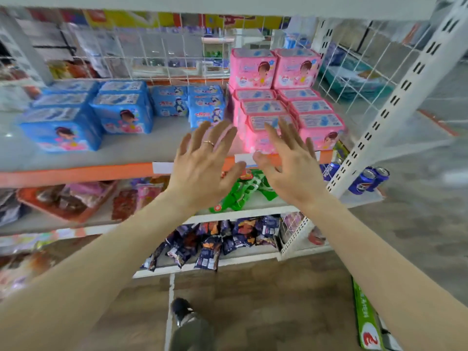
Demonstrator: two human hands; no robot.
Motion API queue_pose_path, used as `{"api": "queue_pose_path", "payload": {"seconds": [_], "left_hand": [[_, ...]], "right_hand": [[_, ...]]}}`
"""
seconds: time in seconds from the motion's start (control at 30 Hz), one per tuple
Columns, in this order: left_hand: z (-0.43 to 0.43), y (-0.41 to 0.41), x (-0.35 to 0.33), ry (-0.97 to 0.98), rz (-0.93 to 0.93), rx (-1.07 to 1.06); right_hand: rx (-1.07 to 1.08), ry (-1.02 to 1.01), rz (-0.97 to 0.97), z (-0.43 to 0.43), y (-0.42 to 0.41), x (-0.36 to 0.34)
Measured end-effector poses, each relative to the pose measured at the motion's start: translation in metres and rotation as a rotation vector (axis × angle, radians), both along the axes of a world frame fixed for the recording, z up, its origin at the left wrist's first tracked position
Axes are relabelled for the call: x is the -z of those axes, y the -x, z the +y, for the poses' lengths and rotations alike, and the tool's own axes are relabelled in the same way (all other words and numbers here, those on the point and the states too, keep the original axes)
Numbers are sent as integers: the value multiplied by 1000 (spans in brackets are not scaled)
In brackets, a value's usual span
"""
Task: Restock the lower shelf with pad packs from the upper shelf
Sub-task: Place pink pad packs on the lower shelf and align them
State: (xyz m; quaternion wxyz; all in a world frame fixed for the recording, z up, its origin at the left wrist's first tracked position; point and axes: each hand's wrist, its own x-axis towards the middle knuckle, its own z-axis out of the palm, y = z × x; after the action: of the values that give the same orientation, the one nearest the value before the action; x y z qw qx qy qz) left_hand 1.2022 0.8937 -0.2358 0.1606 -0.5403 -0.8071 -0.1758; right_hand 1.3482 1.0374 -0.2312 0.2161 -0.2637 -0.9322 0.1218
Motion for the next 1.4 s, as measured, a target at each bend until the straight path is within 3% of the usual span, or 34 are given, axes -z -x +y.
{"api": "queue_pose_path", "payload": {"seconds": [0.33, 0.87, 1.13, 1.4], "left_hand": [[-85, -10, -21, -6, 12, -41], [-280, 91, -38, -47, 18, -98], [-286, 112, -65, -99, 39, -76], [-245, 108, -76, -89, 43, -71]], "right_hand": [[-52, -69, -5, -85, -14, -32], [-104, -84, 69, -260, 93, -42], [-98, -115, 131, -270, 107, -73], [-120, -118, 183, -222, 109, -84]]}}
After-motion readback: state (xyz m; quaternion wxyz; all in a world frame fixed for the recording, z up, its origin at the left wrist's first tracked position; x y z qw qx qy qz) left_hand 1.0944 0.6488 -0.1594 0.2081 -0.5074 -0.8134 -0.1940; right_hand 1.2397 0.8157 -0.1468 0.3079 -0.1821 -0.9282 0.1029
